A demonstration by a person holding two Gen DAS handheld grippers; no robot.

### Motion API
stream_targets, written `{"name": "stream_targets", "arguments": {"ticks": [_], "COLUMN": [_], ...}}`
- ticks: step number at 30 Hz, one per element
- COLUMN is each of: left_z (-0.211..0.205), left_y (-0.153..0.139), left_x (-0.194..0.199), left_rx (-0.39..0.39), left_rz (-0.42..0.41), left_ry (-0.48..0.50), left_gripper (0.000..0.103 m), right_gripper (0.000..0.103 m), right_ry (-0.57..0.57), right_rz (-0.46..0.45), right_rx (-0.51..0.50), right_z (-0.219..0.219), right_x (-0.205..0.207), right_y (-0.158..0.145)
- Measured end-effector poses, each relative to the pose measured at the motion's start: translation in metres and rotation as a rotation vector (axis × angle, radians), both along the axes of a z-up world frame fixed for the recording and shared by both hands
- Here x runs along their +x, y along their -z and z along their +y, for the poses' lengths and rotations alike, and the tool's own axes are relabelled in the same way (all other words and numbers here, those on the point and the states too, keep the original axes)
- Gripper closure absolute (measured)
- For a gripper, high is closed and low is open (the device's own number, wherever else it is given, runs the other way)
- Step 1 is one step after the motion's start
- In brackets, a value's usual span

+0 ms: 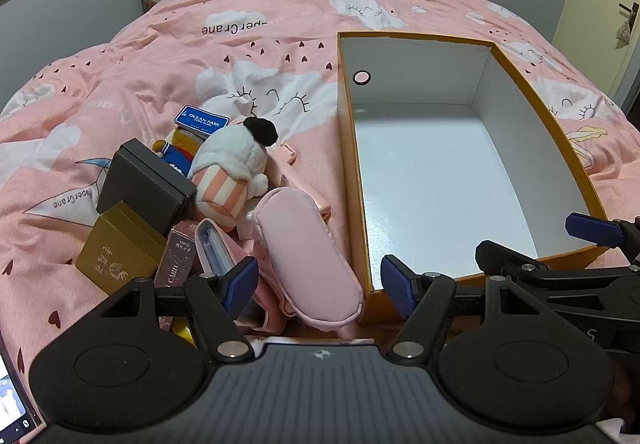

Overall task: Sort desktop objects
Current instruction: 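Move the right gripper toward the pink zippered pouch beside the box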

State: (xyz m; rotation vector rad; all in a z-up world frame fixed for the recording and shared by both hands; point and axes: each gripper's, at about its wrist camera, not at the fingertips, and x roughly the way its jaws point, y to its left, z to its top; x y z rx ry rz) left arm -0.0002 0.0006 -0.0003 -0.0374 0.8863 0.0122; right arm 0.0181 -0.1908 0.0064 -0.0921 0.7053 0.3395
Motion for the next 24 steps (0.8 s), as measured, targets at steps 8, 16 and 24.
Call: {"name": "stream_targets", "arguments": {"ticks": [8,16,24], "left_z": [0.000,0.001,0.006], "left_y": [0.000,0.000,-0.007], "left_x": [0.000,-0.003,-0.005], "left_rx": [-0.005,0.000,-0.021], "left_rz": [0.002,0.003,-0.048], "left_ry": [-0.001,-0.003,-0.002], "left_gripper": [0.024,0.024,0.025], "right_gripper": [0.001,0.001,0.001], "right_ry": [-0.004,-0.008,-0.048], "right_rz": [0.001,0.005,-0.024], "right_rx": [-0.002,-0.007,-0.004], "right_z": [0.000,-0.001,0.001], "right_x": [0.000,-0.001,-0.002], "right_y": [0.001,0.003,-0.009]}}
